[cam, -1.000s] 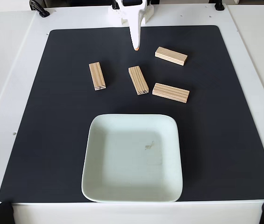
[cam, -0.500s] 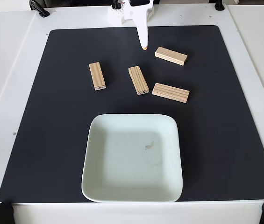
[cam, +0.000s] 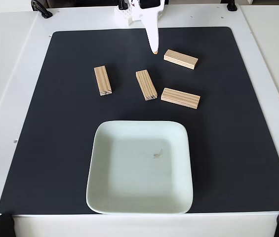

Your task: Pick up the wooden block and place them on the plate.

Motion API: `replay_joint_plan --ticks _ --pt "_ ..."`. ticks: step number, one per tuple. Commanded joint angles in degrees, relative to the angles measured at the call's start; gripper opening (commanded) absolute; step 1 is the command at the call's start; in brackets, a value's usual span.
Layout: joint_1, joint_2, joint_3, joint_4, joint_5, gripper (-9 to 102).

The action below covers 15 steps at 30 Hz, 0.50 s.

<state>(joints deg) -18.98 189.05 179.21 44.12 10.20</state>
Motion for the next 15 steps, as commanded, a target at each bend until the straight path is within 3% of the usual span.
replay_joint_plan --ticks 1,5,12,15 --pt "-0.26 -3.08 -5.27 0.44 0.62 0" --pt "-1.85 -10.99 -14.77 2.02 1.32 0" --pt "-3.69 -36.30 -41.84 13.45 1.49 0" --pt "-4.39 -48.25 -54.49 17.67 6.33 -1"
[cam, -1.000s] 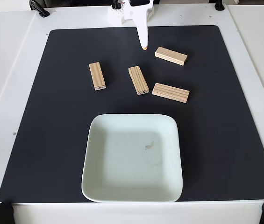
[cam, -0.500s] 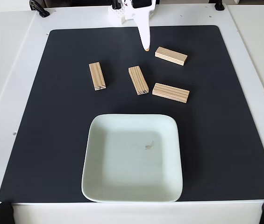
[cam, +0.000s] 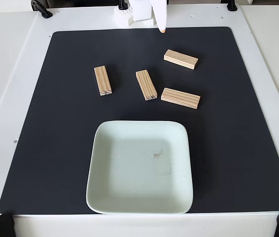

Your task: Pick up the wooden block and place them on the plate.

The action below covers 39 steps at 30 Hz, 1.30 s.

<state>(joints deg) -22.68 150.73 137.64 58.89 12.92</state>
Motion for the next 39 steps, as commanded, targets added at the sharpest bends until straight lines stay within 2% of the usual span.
replay_joint_plan --ticks 1,6,19,28,35,37,39 --pt "-0.70 -13.80 -17.05 4.04 5.63 -1" --pt "-1.14 -31.64 -31.90 8.70 10.37 -1" --pt "-2.37 -63.81 -52.73 9.14 26.72 -1" --pt "-4.22 -70.05 -57.04 9.40 31.55 0" --pt "-4.39 -70.22 -57.13 13.97 33.40 0" --pt "-4.13 -70.22 -56.51 13.97 33.13 3" --pt "-3.87 -70.31 -56.43 14.06 33.05 12"
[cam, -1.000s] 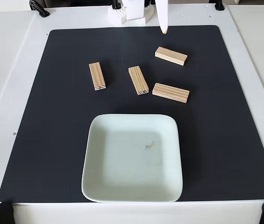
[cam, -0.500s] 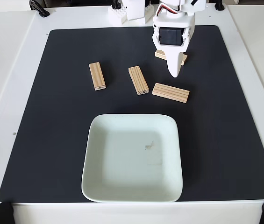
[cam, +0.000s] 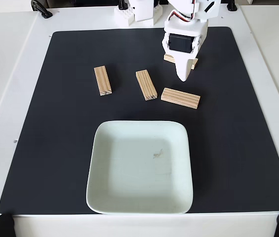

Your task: Pick up the wooden block and place them on the plate.

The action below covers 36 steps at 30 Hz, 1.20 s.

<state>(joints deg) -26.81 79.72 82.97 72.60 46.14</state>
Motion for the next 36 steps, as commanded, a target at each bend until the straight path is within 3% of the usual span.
replay_joint_plan --ticks 1,5,11,36 --pt "0.26 0.62 -1.76 0.35 -0.18 17" --pt "0.35 0.53 -1.76 0.44 -0.18 33" --pt "0.26 -0.70 -1.76 5.01 -0.26 29" --pt "0.70 -13.36 -12.13 4.57 -0.26 27"
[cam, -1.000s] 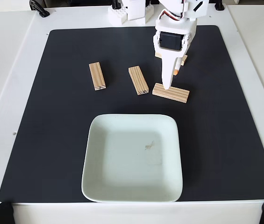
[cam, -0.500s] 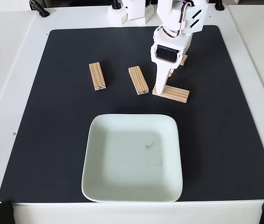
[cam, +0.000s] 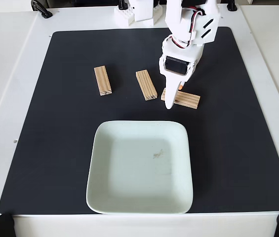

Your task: Pick up the wooden block and place them on the plate.

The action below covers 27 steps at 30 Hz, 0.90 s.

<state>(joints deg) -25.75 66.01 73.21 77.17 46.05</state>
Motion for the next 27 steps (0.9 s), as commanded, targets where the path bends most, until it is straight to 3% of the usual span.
replay_joint_plan --ticks 1,22,27 --pt "-0.44 0.18 -2.37 -0.09 -0.18 27" --pt "-1.49 -2.90 -5.36 0.44 -0.18 27" --pt "-1.58 -2.90 -5.10 0.44 -0.18 7"
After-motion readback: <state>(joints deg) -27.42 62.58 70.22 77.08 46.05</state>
